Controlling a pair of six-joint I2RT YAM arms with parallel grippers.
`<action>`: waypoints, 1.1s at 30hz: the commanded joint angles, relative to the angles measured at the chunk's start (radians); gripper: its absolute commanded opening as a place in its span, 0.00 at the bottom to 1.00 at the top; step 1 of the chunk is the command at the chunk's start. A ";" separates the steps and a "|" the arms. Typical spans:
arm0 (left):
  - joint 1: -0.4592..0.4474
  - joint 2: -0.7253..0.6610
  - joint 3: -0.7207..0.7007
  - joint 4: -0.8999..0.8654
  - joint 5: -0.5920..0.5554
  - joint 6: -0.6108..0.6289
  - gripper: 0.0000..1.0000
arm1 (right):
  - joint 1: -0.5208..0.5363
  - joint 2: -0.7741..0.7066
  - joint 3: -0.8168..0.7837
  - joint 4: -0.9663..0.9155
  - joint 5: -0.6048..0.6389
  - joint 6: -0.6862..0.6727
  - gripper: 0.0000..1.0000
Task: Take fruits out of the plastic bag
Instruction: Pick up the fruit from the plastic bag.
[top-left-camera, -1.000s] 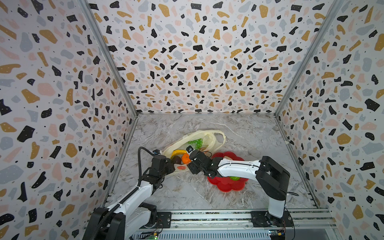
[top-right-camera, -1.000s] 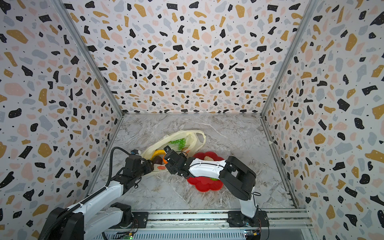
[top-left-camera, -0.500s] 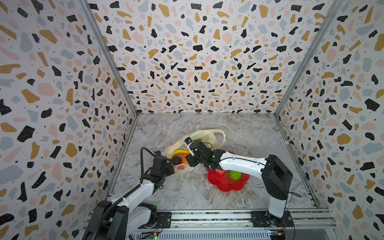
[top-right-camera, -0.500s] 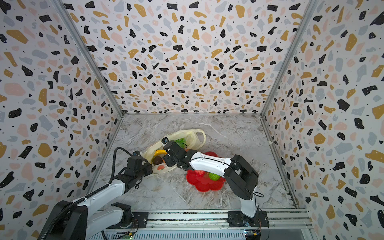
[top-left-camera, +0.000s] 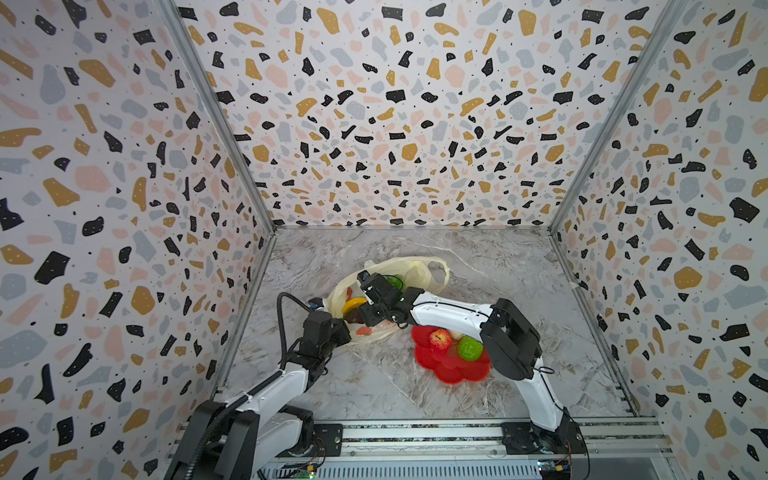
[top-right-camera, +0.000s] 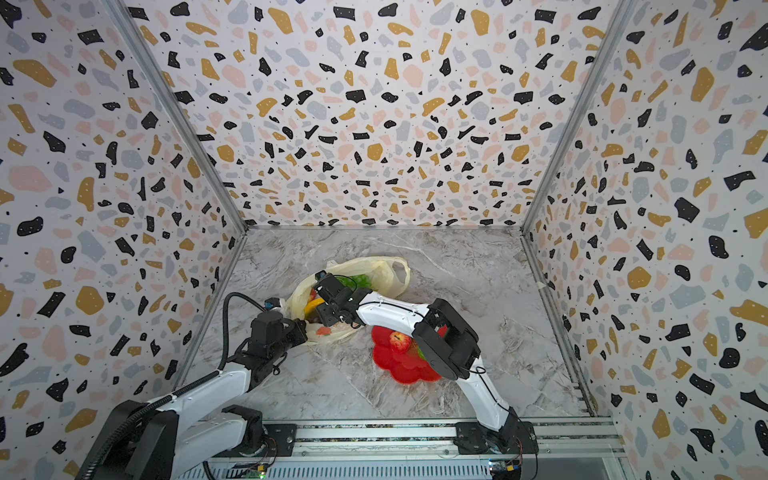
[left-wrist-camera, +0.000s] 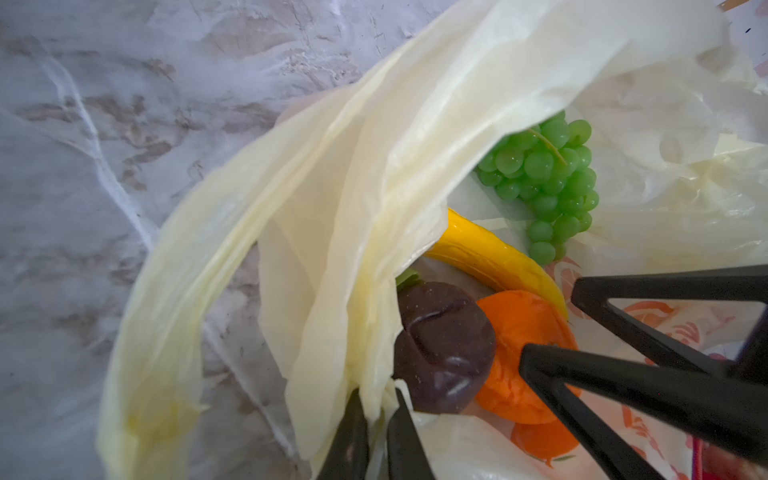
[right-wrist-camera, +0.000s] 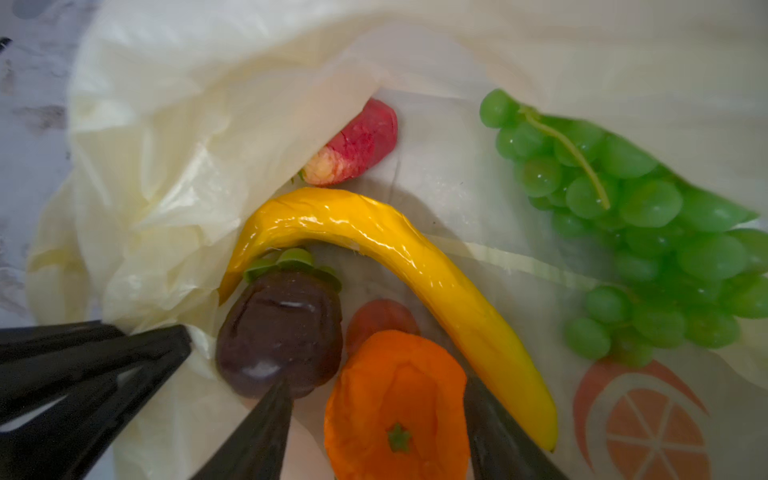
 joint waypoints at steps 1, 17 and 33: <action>0.005 -0.007 -0.016 0.080 0.018 -0.001 0.09 | -0.002 -0.012 0.032 -0.069 0.037 0.026 0.67; 0.004 -0.007 -0.032 0.116 0.019 -0.006 0.08 | 0.005 0.038 0.006 -0.071 0.067 0.036 0.76; 0.005 -0.008 -0.034 0.121 0.021 -0.004 0.07 | 0.018 0.055 0.057 -0.094 0.082 0.021 0.67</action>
